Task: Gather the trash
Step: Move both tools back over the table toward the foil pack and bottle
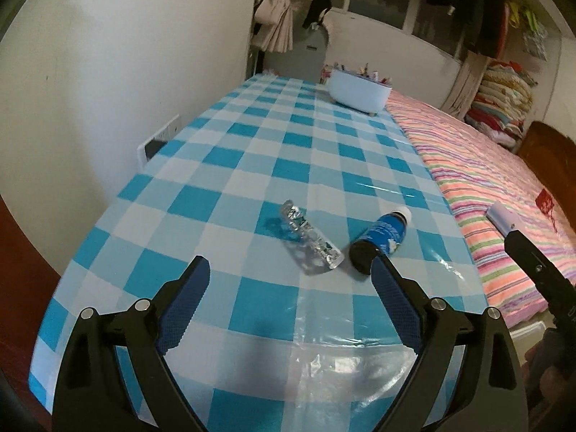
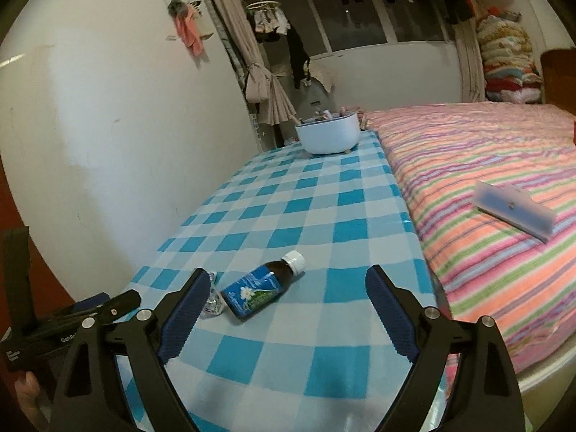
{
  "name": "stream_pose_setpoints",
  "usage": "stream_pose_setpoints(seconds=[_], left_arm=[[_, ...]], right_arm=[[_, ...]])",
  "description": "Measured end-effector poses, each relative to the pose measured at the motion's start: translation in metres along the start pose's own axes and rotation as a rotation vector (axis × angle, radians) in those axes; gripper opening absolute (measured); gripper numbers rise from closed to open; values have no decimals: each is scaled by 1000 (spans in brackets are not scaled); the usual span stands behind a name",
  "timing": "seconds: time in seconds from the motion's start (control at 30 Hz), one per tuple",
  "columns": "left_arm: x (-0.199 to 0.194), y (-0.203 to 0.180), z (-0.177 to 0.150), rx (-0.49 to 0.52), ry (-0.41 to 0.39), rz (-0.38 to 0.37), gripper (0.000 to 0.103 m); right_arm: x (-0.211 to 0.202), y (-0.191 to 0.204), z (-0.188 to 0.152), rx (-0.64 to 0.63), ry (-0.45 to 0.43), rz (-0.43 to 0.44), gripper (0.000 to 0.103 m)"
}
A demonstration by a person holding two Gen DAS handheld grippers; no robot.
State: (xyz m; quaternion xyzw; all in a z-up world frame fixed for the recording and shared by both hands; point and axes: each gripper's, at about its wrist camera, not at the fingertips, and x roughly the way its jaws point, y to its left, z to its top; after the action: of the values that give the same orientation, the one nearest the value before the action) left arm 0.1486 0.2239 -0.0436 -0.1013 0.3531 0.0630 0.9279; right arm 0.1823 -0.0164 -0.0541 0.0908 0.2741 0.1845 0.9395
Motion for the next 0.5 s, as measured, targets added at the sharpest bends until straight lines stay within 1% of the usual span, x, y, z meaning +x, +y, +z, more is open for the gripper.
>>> stream_pose_setpoints(seconds=[0.2, 0.5], left_arm=[[15, 13, 1, -38, 17, 21, 90], [30, 28, 11, -77, 31, 45, 90]], right_arm=[[24, 20, 5, -40, 26, -16, 86], [47, 27, 7, -28, 64, -3, 86]])
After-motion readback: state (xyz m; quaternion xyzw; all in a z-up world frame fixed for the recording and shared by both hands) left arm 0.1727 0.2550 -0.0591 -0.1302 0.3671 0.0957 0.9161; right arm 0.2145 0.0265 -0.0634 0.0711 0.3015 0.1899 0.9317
